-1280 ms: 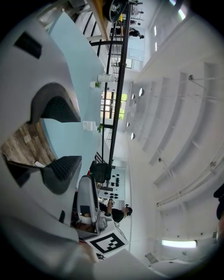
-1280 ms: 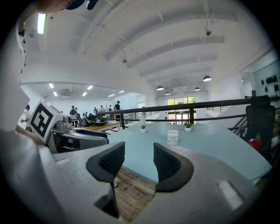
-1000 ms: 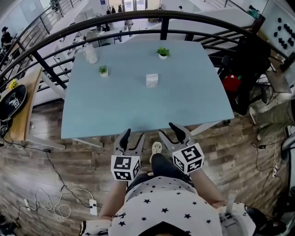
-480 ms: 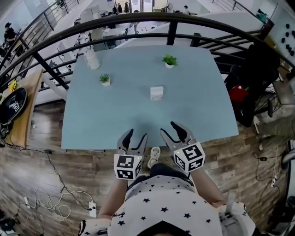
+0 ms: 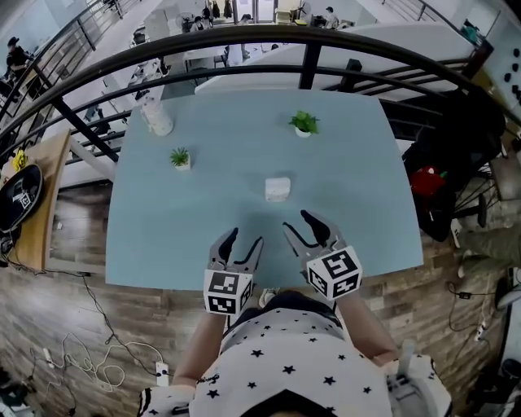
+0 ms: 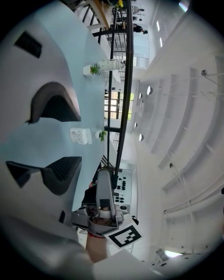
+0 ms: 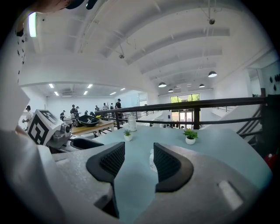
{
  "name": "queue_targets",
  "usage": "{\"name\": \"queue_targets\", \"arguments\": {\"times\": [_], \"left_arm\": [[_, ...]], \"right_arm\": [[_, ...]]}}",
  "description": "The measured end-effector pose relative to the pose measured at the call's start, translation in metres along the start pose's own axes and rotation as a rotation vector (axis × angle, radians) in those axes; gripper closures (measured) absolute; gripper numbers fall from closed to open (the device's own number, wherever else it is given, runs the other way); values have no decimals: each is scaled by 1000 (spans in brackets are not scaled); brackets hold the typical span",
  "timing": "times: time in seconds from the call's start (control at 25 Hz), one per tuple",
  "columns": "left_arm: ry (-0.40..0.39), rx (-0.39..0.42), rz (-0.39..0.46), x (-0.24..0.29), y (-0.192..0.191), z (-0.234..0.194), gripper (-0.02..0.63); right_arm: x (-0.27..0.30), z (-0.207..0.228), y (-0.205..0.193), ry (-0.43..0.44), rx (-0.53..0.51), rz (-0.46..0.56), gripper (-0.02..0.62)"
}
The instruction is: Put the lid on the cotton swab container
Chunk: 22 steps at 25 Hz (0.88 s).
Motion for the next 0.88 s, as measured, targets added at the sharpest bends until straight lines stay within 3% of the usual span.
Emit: {"name": "queue_targets", "arguments": {"times": [0.88], "left_arm": [[-80,79,-113,121,6,-32,333]], "right_arm": [[97,81,10,19,33,-77,407]]}}
Point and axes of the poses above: the fingertips, and each gripper's own axes: x forward along the fingers, z to its right, y out of its top, the point moved 6 cm from there along -x, backward along the fingers, and after that the axes turned 1 degree about x, right-handed, at the moved point
